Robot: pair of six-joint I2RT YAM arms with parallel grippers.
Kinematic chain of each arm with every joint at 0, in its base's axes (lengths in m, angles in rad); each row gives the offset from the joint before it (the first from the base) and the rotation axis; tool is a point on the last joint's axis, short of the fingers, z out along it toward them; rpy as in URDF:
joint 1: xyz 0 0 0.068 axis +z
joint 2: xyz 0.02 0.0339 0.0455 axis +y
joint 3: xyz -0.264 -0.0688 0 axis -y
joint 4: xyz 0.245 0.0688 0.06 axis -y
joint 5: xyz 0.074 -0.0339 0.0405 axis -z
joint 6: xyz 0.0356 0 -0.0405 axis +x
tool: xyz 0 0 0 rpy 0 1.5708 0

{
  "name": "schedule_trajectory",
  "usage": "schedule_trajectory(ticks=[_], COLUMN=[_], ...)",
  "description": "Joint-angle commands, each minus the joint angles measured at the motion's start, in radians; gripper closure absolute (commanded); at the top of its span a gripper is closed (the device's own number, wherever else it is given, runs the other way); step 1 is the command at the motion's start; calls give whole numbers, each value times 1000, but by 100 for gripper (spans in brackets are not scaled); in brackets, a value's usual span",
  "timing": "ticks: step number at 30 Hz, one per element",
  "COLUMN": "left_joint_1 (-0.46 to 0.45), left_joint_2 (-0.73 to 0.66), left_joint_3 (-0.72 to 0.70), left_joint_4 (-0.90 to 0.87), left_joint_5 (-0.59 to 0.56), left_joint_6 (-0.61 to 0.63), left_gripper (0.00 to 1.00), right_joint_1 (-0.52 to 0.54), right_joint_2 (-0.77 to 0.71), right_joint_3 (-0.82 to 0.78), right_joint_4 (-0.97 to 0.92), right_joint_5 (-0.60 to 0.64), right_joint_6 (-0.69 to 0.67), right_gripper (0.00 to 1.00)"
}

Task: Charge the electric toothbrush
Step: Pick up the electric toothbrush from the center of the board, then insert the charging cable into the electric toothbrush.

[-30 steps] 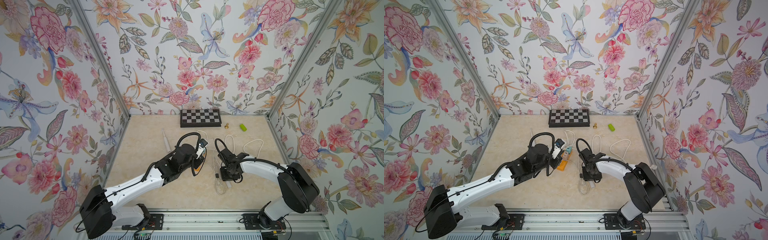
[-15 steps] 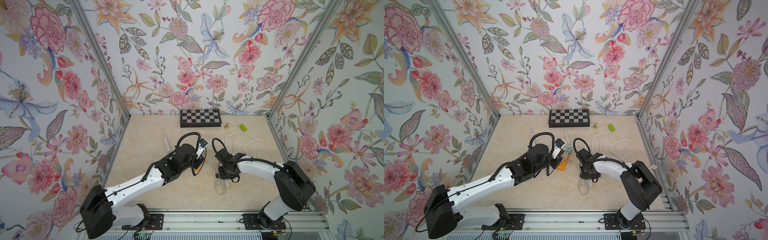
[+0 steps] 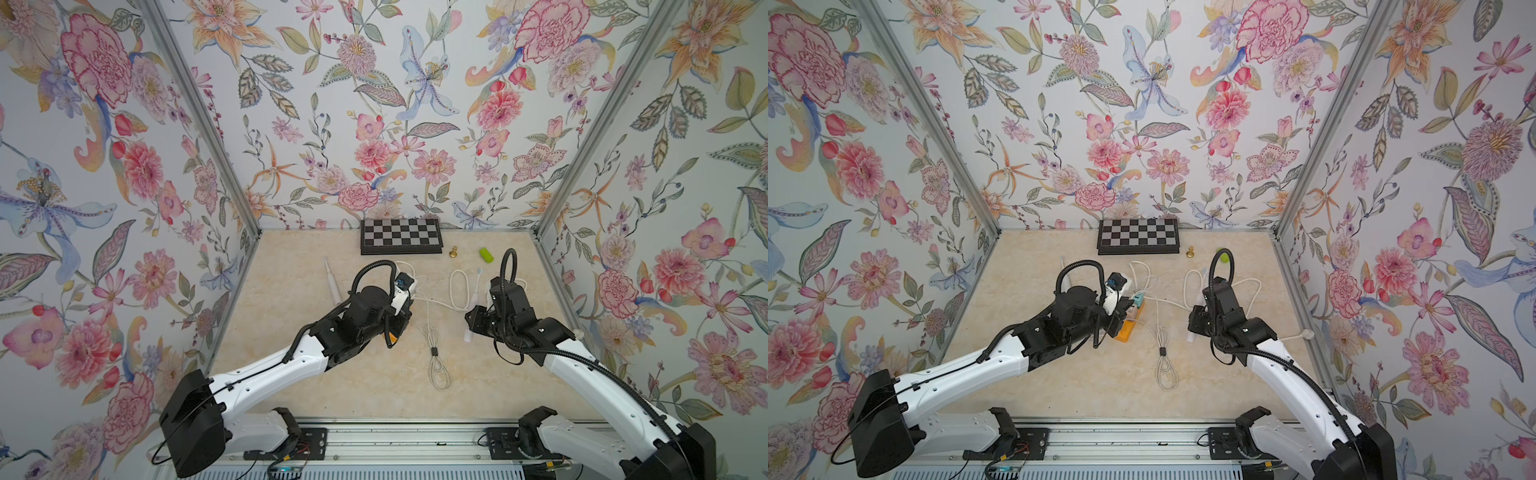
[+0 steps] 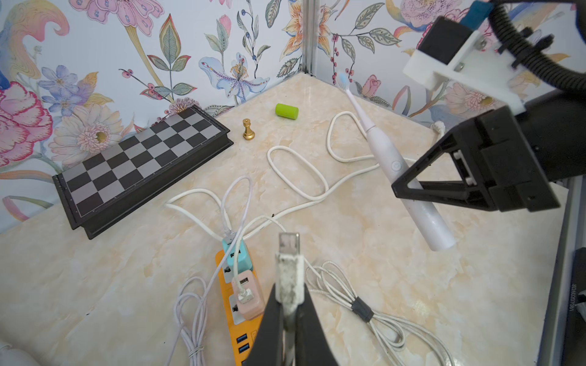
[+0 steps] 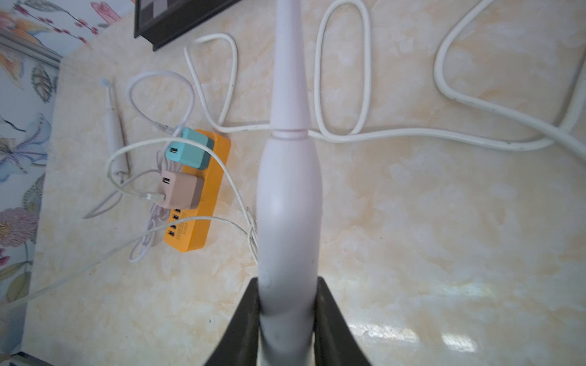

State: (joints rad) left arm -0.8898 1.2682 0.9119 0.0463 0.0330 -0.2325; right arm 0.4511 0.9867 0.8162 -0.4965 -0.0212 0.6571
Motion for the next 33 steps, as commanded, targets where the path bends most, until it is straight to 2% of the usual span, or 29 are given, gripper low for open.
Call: schedule_trajectory(ticks=[1,8,12,18,22,29,33], left_joint_1=[5,-34,-47,-64,-74,-81,-93], left_joint_2=[28,95,144,200,212,228,235], left_joint_3=[19,3,14,40,50,63,80], left_joint_4=[56,154,200,224,223,203,204], left_joint_5=[71,134,170,184,193,201,206], left_joint_6=[-110,-163,-178,-179,-179,-175,-177], left_gripper=[100,100,100,100,100,100,100], right_joint_1=[-24,-53,-43,38,38,41,36], right_joint_2=[-58,-110,-100,-113,-129,-154,-146], right_joint_3=[15,-30,-67,-138,-175,-151,-161], right_joint_4=[95,364,481,625,709,639,671], right_joint_5=[-77,-225,-257,-183,-144,-27,-25], right_joint_6=[59,207,281,344,377,335,311], right_gripper=[85,87,89,89,90,90,91])
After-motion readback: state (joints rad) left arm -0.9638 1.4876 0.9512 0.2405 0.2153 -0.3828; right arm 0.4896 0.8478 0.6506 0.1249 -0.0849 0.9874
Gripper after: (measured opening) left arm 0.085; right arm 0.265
